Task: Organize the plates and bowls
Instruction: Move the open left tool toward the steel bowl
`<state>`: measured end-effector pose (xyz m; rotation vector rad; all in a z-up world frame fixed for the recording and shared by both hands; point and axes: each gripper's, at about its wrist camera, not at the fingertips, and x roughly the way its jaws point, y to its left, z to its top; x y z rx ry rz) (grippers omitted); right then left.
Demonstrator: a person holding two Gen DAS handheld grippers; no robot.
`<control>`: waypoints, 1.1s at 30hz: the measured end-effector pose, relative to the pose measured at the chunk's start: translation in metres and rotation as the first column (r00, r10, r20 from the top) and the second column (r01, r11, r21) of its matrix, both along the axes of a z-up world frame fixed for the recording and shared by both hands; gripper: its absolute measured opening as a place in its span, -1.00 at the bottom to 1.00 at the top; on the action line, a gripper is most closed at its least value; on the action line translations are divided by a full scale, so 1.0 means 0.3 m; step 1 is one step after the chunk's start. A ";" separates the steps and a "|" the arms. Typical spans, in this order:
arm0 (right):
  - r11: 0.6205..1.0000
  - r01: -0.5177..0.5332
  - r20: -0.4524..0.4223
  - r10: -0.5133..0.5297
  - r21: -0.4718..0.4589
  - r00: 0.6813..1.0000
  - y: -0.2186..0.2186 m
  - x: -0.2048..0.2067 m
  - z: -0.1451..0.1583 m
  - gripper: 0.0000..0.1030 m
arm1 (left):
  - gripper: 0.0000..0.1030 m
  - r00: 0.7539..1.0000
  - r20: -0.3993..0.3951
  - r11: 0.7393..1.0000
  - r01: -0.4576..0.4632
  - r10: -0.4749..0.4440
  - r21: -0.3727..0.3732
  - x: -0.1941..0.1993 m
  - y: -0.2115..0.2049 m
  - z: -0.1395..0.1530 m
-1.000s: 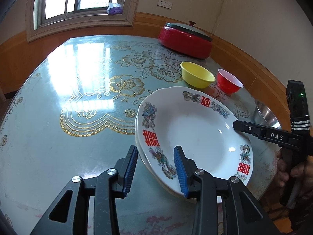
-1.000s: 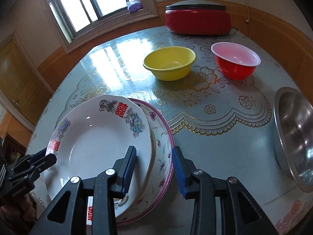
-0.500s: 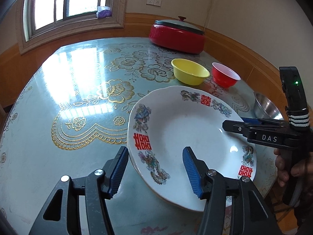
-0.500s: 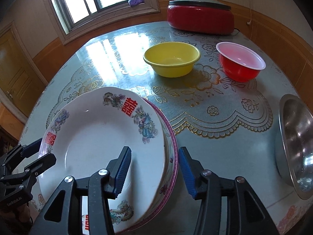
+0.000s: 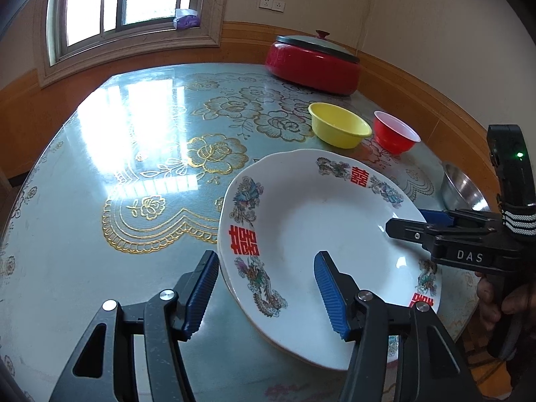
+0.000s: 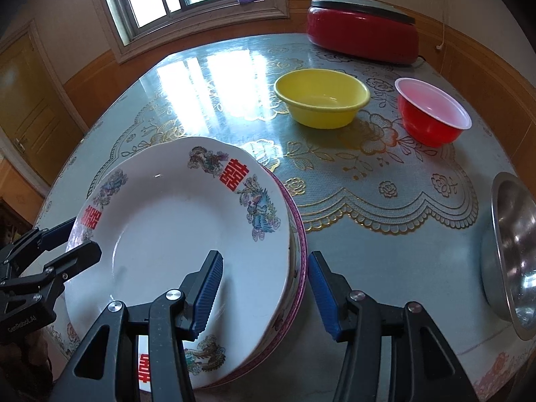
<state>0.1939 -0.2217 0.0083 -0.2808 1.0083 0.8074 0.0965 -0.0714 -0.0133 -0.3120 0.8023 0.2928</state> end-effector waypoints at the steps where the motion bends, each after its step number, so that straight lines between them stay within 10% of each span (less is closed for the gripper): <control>1: 1.000 -0.004 0.001 0.004 0.000 1.000 0.009 -0.009 -0.001 0.05 | 0.15 1.000 -0.001 1.000 -0.008 0.008 0.005 -0.006 0.007 -0.001; 16: 0.997 0.066 0.039 -0.068 0.039 0.997 0.025 -0.064 0.031 0.05 | 0.17 0.997 0.060 0.996 -0.053 0.049 0.078 -0.067 0.031 0.070; 33: 0.958 0.273 0.087 -0.280 0.084 0.956 -0.137 -0.108 0.109 0.05 | 0.19 0.987 0.068 0.986 0.141 -0.147 0.090 -0.008 -0.036 0.112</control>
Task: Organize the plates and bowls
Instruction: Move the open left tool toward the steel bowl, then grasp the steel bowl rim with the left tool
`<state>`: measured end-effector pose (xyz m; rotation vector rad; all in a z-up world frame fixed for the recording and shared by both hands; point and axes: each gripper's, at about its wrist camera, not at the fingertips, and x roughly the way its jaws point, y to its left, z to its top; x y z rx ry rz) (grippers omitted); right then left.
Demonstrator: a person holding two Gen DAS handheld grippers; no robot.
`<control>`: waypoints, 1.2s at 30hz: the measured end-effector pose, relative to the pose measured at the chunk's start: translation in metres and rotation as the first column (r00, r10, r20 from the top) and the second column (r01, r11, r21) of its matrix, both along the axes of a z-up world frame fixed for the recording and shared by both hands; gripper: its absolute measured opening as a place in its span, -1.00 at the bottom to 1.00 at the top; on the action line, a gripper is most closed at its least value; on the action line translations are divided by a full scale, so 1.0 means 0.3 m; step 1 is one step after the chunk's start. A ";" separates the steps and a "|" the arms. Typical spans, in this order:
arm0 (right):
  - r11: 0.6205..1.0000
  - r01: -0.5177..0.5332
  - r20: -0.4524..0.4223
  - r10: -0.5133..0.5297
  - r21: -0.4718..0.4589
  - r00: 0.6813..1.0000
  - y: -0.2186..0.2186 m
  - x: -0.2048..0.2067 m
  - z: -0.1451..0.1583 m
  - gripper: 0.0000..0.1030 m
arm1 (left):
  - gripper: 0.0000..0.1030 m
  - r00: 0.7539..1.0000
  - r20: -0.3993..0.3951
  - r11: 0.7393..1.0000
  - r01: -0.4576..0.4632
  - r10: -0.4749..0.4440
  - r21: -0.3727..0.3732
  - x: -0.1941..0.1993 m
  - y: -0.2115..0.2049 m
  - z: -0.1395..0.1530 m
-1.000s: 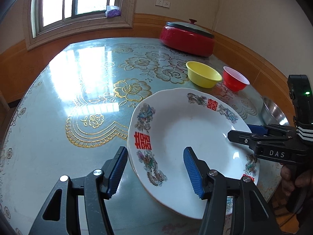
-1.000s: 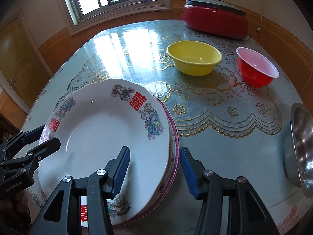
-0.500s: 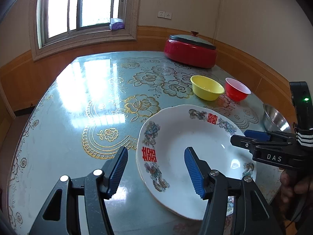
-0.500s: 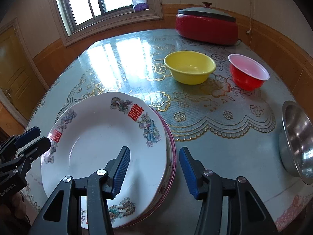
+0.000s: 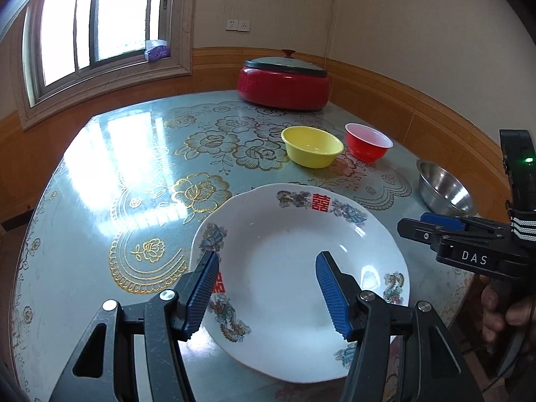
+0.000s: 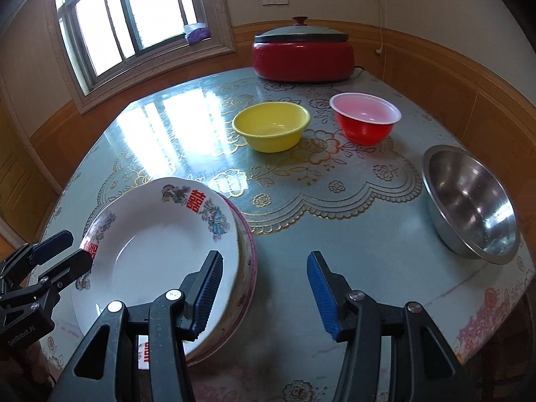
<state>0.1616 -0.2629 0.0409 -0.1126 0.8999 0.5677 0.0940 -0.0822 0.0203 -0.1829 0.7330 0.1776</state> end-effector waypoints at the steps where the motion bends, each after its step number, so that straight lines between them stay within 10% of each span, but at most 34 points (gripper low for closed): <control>1: 1.000 0.017 0.004 -0.017 0.002 1.000 -0.020 -0.002 0.008 0.05 | 0.18 1.000 0.001 1.000 0.015 -0.015 -0.003 0.008 -0.007 0.002; 22: 0.949 0.292 0.066 -0.301 0.117 0.951 -0.610 0.318 0.130 0.05 | 0.28 0.996 -0.025 0.995 0.084 -0.083 0.049 0.260 -0.368 0.068; 36: 0.938 0.313 -0.090 -0.302 0.147 0.949 -0.923 0.606 -0.026 0.00 | 0.10 0.978 -0.107 0.979 0.165 -0.178 -0.120 0.614 -0.640 -0.027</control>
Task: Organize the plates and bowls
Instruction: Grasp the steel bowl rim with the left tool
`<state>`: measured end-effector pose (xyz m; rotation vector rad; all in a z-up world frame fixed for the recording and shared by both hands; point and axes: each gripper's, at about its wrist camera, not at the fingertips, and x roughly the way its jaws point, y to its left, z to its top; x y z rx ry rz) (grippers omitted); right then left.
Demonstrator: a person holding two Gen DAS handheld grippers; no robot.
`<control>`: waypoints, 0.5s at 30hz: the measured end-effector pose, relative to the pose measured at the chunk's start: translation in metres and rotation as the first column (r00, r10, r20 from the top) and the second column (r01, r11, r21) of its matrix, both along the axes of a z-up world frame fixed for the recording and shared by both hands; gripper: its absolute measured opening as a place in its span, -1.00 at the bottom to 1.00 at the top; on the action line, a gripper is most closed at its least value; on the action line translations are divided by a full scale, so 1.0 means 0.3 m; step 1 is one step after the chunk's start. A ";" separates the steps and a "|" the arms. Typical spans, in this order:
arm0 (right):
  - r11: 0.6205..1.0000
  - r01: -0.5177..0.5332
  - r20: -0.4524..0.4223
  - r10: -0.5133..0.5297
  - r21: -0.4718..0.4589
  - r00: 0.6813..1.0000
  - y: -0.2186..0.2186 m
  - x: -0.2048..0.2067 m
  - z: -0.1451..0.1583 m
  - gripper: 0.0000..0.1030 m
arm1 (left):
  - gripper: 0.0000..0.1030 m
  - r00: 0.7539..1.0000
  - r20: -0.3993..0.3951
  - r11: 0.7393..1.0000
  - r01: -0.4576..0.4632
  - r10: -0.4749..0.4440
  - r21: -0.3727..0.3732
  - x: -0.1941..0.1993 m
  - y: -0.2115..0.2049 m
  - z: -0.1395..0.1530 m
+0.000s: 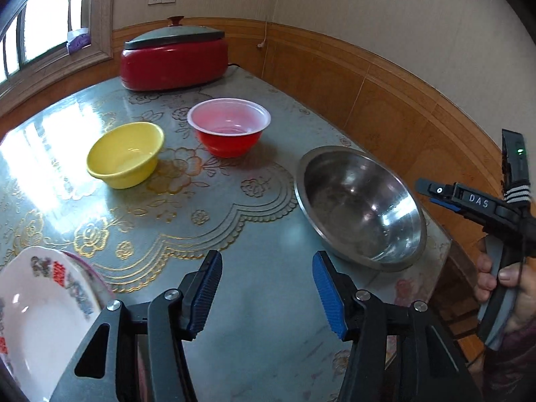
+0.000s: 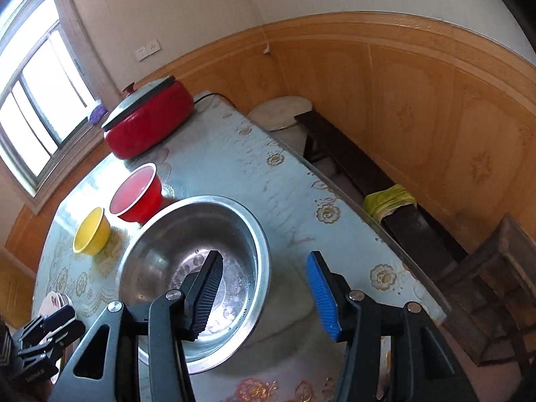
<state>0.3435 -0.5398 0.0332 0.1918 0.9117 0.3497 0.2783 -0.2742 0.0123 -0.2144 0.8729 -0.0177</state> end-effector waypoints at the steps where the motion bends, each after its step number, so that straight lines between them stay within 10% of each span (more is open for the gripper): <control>1: 1.000 -0.023 -0.006 0.023 0.009 1.000 0.001 0.014 -0.008 -0.05 | 0.10 1.000 0.005 1.000 0.002 -0.002 -0.008 0.019 -0.015 -0.002; 8: 0.992 -0.125 -0.057 0.127 0.029 0.990 0.038 0.091 -0.074 -0.31 | 0.06 1.000 -0.022 0.996 -0.024 0.022 -0.088 0.144 -0.074 -0.053; 12: 0.984 -0.179 -0.082 0.180 0.020 0.980 0.066 0.111 -0.120 -0.63 | -0.52 0.998 -0.057 0.996 -0.021 0.016 -0.090 0.197 -0.096 -0.087; 15: 0.976 -0.214 -0.074 0.211 -0.030 0.975 0.100 0.108 -0.136 -0.74 | -0.59 0.999 -0.041 0.998 -0.019 0.017 -0.058 0.191 -0.111 -0.090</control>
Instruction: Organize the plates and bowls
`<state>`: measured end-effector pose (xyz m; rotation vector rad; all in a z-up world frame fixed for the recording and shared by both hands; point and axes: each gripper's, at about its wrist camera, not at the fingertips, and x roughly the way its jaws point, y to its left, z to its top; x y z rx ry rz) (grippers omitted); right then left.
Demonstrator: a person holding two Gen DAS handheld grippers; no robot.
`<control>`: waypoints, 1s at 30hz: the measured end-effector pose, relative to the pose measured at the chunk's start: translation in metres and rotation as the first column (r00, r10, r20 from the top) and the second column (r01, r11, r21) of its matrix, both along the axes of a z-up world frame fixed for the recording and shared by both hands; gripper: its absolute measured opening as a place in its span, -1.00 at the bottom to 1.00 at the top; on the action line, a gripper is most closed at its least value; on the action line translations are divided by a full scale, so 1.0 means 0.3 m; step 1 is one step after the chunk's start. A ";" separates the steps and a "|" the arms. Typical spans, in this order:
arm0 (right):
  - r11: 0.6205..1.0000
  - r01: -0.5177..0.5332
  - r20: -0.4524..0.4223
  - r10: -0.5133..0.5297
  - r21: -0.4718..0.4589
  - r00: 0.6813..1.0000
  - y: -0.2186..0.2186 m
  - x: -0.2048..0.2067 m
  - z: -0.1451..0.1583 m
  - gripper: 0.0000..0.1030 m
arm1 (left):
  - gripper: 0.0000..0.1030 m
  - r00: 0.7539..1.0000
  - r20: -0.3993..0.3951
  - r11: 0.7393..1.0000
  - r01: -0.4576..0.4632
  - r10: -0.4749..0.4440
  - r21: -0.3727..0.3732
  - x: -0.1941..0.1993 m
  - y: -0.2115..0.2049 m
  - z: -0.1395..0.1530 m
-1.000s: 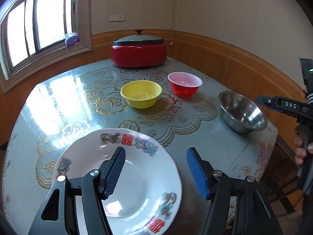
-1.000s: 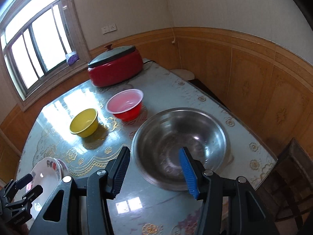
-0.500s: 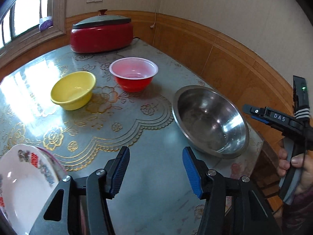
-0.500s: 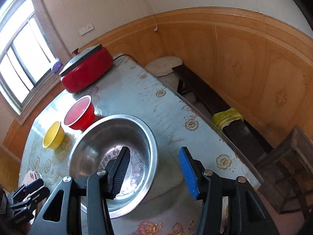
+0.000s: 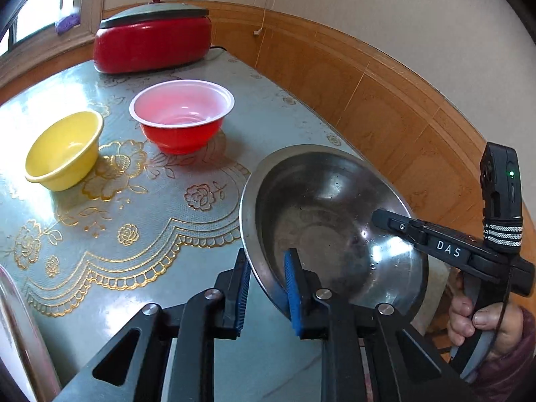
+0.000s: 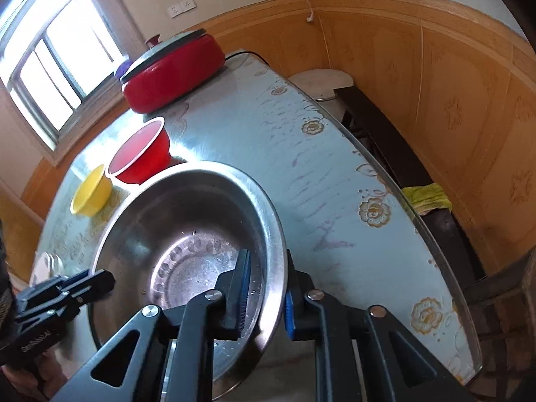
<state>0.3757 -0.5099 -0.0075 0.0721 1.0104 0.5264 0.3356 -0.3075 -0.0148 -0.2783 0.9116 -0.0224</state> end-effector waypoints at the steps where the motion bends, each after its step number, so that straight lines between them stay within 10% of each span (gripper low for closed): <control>1: 1.000 -0.014 -0.002 0.015 0.005 1.000 0.007 0.000 -0.002 -0.77 | -0.60 1.000 -0.003 1.000 -0.009 0.009 0.006 -0.008 0.007 0.001; 21: 0.902 -0.431 -0.076 0.430 0.010 0.899 0.356 -0.102 -0.014 -0.68 | -0.54 0.977 -0.038 0.976 -0.206 0.209 0.067 -0.316 0.207 0.020; 30: 0.900 -0.435 -0.052 0.433 -0.020 0.900 0.385 -0.077 0.004 -0.59 | -0.49 0.978 0.003 0.974 -0.209 0.210 0.091 -0.347 0.222 0.043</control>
